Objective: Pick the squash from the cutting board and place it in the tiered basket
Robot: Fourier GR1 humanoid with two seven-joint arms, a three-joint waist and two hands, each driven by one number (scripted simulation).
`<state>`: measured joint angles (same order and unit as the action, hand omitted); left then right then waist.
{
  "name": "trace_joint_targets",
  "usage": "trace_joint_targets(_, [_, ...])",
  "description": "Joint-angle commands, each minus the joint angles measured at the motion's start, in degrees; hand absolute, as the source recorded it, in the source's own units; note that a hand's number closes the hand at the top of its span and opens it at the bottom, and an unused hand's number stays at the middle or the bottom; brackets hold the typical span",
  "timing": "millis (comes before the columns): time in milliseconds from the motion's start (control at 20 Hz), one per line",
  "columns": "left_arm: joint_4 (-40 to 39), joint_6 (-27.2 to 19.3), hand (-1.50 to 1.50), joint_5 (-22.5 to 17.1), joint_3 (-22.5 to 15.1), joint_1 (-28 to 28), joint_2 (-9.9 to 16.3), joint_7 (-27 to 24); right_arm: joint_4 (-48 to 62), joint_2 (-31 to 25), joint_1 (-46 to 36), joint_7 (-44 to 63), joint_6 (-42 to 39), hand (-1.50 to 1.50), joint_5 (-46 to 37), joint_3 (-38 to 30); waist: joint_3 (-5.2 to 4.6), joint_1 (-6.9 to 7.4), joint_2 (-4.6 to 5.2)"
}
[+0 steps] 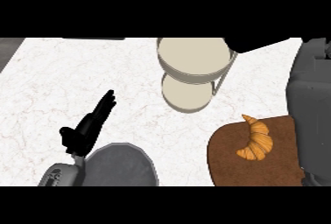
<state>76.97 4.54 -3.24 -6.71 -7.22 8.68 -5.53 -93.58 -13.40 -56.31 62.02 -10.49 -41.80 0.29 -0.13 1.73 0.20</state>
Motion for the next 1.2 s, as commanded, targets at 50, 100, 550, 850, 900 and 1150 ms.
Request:
trace_joint_targets(50, [1.4,1.2,0.00,-0.5,1.0,0.7,1.3,0.3,15.1,4.1,-7.6,2.1,1.6,1.50,-1.0,-1.2,0.08,-0.21,0.00])
trace_joint_targets(100, [2.4,-1.8,0.00,0.8,-0.9,-2.4,-1.7,4.5,20.9,4.0,-10.1,-1.5,4.1,1.50,-1.8,-2.1,0.10,0.18,0.22])
trace_joint_targets(550, [-1.6,1.5,0.00,-0.1,1.5,0.5,-0.1,-1.0,39.3,12.4,-17.2,-7.6,16.8,1.50,-5.1,-3.4,0.08,-0.30,0.16])
trace_joint_targets(850, [2.0,-0.3,0.00,1.8,-0.2,1.8,-1.7,-0.4,48.8,12.1,-20.1,-14.7,22.2,1.50,-0.3,-9.8,0.11,-0.20,0.17])
trace_joint_targets(900, [0.9,-0.6,0.00,2.0,-0.3,0.1,-2.1,0.0,51.5,12.6,-20.9,-16.8,24.7,1.50,0.4,-11.1,0.10,0.13,0.41])
trace_joint_targets(1150, [0.2,0.3,0.00,0.6,1.4,-1.5,-1.3,1.8,50.7,13.4,-21.3,-7.1,24.6,1.50,9.4,-17.1,0.13,-0.75,0.05])
